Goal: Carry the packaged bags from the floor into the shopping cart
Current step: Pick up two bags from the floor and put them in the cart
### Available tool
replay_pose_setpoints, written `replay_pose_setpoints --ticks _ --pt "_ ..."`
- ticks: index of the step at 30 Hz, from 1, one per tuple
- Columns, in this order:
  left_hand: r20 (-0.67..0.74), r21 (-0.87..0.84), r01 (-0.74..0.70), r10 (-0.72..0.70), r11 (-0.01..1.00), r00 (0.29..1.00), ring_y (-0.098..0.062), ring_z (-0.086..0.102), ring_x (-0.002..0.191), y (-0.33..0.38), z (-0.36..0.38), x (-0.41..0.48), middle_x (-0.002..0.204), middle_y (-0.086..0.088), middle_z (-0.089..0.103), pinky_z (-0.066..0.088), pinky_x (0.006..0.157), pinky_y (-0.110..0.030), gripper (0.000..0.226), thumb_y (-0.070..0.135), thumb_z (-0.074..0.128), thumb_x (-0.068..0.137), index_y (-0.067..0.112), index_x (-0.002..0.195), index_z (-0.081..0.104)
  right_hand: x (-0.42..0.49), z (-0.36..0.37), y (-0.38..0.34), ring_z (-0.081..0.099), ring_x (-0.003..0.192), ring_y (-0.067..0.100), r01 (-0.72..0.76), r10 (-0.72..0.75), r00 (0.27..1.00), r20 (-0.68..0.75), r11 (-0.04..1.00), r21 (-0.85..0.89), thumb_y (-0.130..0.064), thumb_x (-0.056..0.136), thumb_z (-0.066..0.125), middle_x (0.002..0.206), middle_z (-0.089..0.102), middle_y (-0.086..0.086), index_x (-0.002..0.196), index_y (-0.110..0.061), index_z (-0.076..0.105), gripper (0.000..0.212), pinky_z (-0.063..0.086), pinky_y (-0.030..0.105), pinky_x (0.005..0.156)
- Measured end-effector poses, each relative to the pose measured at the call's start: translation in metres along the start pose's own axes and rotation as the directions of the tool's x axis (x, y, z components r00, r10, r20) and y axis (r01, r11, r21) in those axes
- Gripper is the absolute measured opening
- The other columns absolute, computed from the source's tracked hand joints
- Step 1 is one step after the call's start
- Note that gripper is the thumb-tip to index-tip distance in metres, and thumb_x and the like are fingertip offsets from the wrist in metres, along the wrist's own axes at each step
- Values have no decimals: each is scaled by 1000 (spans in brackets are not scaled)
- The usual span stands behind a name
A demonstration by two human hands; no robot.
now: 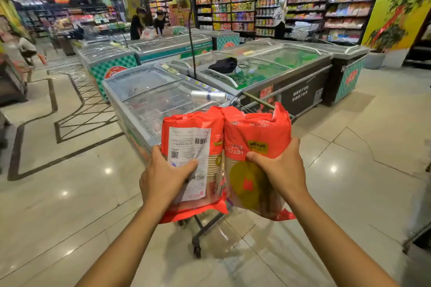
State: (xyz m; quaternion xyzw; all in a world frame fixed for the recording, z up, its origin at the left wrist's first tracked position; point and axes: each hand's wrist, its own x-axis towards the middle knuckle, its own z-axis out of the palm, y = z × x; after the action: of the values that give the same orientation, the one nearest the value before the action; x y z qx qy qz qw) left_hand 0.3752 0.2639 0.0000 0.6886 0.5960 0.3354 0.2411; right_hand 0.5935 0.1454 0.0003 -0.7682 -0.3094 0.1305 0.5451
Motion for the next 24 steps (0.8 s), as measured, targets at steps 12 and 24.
replay_pose_setpoints --ticks 12,24 --pt "-15 -44 100 -101 994 995 -28 66 98 -20 85 156 108 5 68 54 87 -47 67 64 80 63 30 108 45 167 95 14 62 107 23 69 -66 991 116 997 -25 -52 60 92 114 55 -12 123 -33 40 84 53 48 94" --pt "72 -114 403 -397 908 915 -32 67 105 -120 196 346 119 -1 68 54 88 -44 79 56 86 72 20 129 47 365 258 63 73 95 18 -34 47 943 331 998 -45 -57 37 98 106 76 -4 115 -27 62 92 59 50 87"
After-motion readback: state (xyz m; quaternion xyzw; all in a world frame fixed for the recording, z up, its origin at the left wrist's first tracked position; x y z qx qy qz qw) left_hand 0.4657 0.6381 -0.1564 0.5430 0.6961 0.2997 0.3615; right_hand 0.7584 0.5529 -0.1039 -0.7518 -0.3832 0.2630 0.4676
